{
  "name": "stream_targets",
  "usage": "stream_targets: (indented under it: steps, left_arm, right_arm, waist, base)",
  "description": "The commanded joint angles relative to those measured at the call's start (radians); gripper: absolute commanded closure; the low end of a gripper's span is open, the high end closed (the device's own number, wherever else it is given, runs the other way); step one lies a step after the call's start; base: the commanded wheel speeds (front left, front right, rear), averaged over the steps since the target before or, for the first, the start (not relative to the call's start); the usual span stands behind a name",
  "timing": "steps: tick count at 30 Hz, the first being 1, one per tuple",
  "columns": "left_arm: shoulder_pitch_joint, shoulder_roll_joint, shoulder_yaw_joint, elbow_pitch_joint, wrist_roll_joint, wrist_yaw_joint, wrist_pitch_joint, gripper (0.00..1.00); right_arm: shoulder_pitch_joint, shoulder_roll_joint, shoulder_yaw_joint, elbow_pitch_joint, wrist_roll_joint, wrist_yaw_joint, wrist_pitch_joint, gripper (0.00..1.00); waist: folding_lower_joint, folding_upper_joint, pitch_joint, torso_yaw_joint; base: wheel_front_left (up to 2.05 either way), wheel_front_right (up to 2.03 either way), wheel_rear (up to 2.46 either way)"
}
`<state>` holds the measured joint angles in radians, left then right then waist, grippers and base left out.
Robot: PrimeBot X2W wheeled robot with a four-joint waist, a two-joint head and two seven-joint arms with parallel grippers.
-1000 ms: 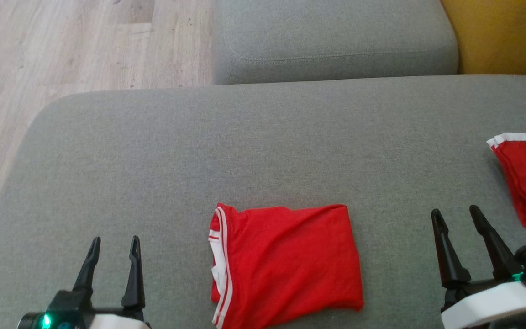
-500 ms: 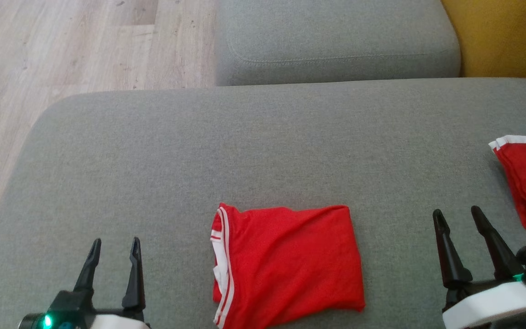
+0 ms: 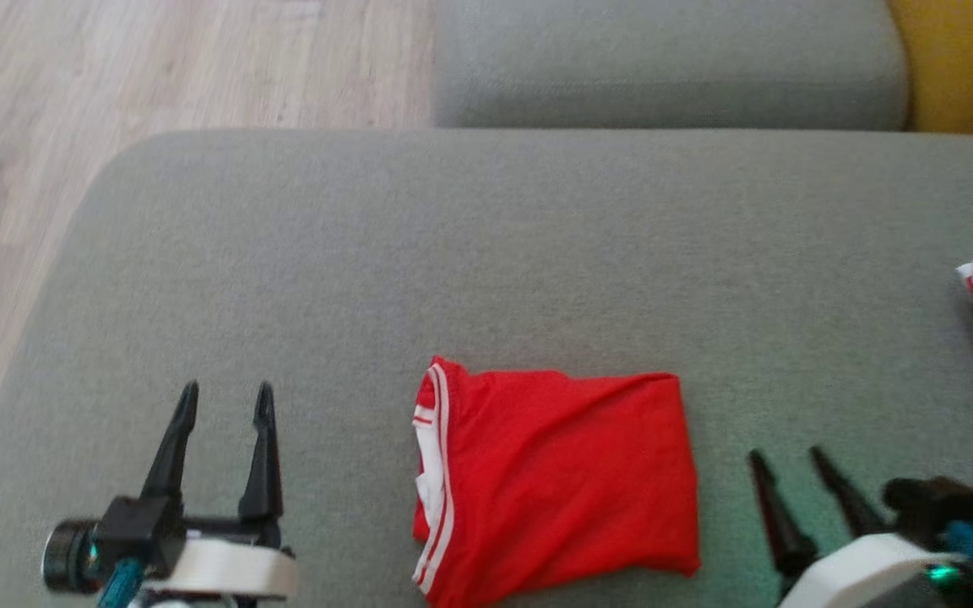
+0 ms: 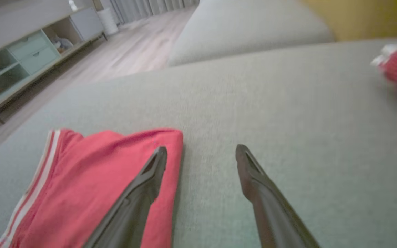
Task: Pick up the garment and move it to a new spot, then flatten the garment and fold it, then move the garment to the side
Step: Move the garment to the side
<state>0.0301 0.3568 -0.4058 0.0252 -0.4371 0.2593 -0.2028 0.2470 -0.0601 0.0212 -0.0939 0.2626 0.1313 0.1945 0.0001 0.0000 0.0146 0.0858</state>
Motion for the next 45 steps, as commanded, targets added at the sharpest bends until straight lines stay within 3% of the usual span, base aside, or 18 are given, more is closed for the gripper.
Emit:
stream_targets:
  steps: [1,8,14,15,16,17,21,28,37,45]
  left_arm:
    - [-0.070,0.004,0.033,-0.026,0.009,-0.007,-0.016,0.00]
    - [-0.132,-0.026,0.029,-0.005,0.026,-0.031,-0.046,0.00]
    - [-0.149,-0.047,0.038,0.014,0.033,-0.050,-0.056,0.00]
    - [-0.150,-0.050,0.040,0.017,0.034,-0.053,-0.057,0.00]
    - [-0.151,-0.052,0.043,0.020,0.036,-0.056,-0.057,0.00]
    - [-0.151,-0.057,0.049,0.025,0.038,-0.061,-0.058,0.00]
    - [-0.142,-0.065,0.069,0.021,0.047,-0.064,-0.059,0.00]
    - [-0.115,-0.070,0.107,-0.001,0.058,-0.065,-0.059,0.00]
    - [-0.095,-0.085,0.135,-0.043,0.078,-0.079,-0.059,0.00]
    - [-0.150,-0.081,0.118,-0.057,0.097,-0.112,-0.059,0.00]
  right_arm:
    - [-0.066,-0.015,0.039,-0.001,0.014,-0.001,0.003,0.00]
    - [-0.164,-0.003,0.124,0.256,0.075,-0.001,0.000,0.00]
    - [-0.226,0.005,0.171,0.420,0.129,-0.001,0.078,0.00]
    - [-0.231,0.006,0.180,0.431,0.139,-0.001,0.092,0.10]
    - [-0.236,0.006,0.187,0.438,0.145,-0.001,0.103,0.62]
    - [-0.242,0.007,0.196,0.435,0.141,-0.001,0.110,1.00]
    - [-0.258,-0.020,0.198,0.371,0.110,-0.001,0.077,1.00]
    - [-0.268,-0.094,0.159,0.245,0.068,-0.001,0.087,1.00]
    - [-0.329,-0.205,0.064,0.138,0.057,-0.001,0.136,1.00]
    - [-0.470,-0.272,-0.001,0.138,0.072,-0.001,0.138,1.00]
  waist:
    - [-0.0001,0.0000,0.024,0.027]
    - [-0.0001,0.0000,0.077,0.090]
    - [-0.0001,0.0000,0.093,0.118]
    - [-0.0001,0.0000,0.094,0.120]
    - [-0.0001,0.0000,0.095,0.120]
    - [-0.0001,0.0000,0.096,0.118]
    - [-0.0001,0.0000,0.100,0.087]
    - [-0.0001,0.0000,0.116,-0.034]
    - [-0.0001,0.0000,0.162,-0.255]
    - [-0.0001,0.0000,0.247,-0.315]
  base:
    - [0.00,0.00,0.00]
    - [0.00,0.00,0.00]
    - [0.00,0.00,0.00]
    - [0.00,0.00,0.00]
    - [0.00,0.00,0.00]
    - [0.00,0.00,0.00]
    - [0.00,0.00,0.00]
    - [0.00,0.00,0.00]
    - [0.00,0.00,0.00]
    - [0.00,0.00,0.00]
